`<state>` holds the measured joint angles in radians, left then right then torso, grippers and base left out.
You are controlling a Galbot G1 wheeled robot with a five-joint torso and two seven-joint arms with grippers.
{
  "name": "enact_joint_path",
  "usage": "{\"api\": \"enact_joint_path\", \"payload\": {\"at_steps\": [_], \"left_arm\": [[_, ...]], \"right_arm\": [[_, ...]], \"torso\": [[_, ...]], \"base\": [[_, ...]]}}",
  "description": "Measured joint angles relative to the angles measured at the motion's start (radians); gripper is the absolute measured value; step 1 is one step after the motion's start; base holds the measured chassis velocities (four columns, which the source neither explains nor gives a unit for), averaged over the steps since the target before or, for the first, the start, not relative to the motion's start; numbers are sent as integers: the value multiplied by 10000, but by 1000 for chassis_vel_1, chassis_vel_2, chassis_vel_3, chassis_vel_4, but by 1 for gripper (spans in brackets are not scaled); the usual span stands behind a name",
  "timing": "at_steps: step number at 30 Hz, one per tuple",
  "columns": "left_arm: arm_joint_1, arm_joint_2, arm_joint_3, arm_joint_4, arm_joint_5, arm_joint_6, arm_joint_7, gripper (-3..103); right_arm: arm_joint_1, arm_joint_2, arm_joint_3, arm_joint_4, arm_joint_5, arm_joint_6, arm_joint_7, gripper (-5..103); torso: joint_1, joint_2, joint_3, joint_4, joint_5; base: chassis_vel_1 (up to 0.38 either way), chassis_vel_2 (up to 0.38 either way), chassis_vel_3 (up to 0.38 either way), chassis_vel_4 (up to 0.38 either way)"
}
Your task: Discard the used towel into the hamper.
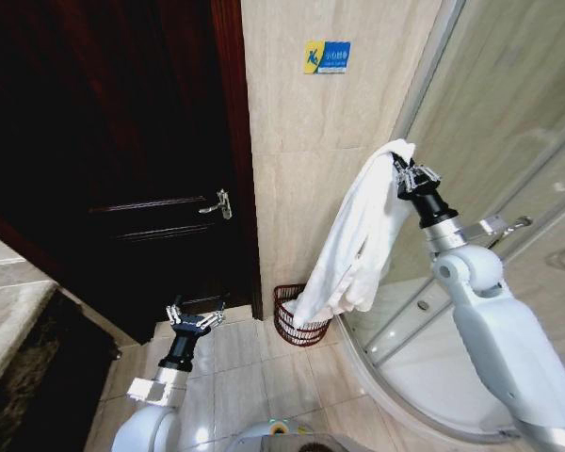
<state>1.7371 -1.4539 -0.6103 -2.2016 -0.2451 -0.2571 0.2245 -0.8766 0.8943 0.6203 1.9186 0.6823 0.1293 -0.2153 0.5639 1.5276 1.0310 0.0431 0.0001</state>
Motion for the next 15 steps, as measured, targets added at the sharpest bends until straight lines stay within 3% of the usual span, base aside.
{"api": "enact_joint_path", "payload": {"at_steps": [15], "left_arm": [[0,-1,0,0,0,0,0,100]], "right_arm": [[924,135,-529,-763,-46,-6,-30,4]], "torso": [[0,0,-1,0,-3]], "base": [[0,0,0,0]]}}
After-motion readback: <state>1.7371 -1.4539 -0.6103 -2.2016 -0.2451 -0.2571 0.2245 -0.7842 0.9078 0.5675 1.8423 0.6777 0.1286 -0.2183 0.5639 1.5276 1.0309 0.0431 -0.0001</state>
